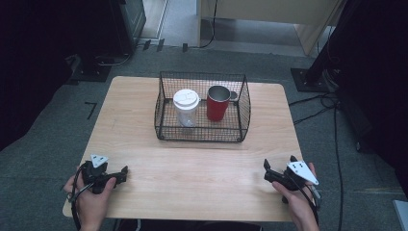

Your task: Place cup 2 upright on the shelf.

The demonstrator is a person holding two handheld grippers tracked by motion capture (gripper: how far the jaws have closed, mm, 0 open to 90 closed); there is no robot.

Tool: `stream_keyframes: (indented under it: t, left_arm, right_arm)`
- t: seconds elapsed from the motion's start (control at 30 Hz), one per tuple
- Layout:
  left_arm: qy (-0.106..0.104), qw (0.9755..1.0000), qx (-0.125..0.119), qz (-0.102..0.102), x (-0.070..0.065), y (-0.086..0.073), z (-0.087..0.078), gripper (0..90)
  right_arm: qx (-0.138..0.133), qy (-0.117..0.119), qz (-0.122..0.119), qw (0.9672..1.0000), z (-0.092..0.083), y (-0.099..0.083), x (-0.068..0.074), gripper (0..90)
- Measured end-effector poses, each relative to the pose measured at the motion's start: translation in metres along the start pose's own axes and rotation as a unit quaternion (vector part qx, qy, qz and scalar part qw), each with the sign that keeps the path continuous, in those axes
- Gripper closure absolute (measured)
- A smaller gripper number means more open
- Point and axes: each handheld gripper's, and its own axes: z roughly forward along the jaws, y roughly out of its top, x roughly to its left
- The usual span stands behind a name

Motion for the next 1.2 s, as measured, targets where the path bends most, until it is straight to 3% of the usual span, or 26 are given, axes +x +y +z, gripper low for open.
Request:
stream_keyframes:
  t: [0.2, 0.37, 0.47, 0.63, 0.77, 1.2]
  left_arm:
    - [0.000, 1.0000, 0.000, 0.000, 0.000, 0.000, 0.000, 0.0]
    - [0.000, 1.0000, 0.000, 0.000, 0.000, 0.000, 0.000, 0.0]
    - [0.000, 1.0000, 0.000, 0.000, 0.000, 0.000, 0.000, 0.0]
    - [0.000, 1.0000, 0.000, 0.000, 0.000, 0.000, 0.000, 0.0]
    - [0.000, 1.0000, 0.000, 0.000, 0.000, 0.000, 0.000, 0.0]
    - [0.000, 1.0000, 0.000, 0.000, 0.000, 0.000, 0.000, 0.0]
  right_arm:
    - [0.025, -0.028, -0.002, 0.9993, -0.011, -0.007, -0.018, 0.0]
    - [0.072, -0.029, 0.001, 0.9969, -0.015, -0.010, -0.028, 0.0]
    - [0.116, -0.028, 0.001, 0.9928, -0.017, -0.012, -0.032, 0.0]
    - [0.183, -0.019, -0.001, 0.9829, -0.018, -0.017, -0.041, 5.6]
    - [0.186, -0.025, 0.009, 0.9822, -0.020, -0.018, -0.043, 4.9]
    - [0.185, -0.025, 0.009, 0.9823, -0.020, -0.018, -0.043, 5.0]
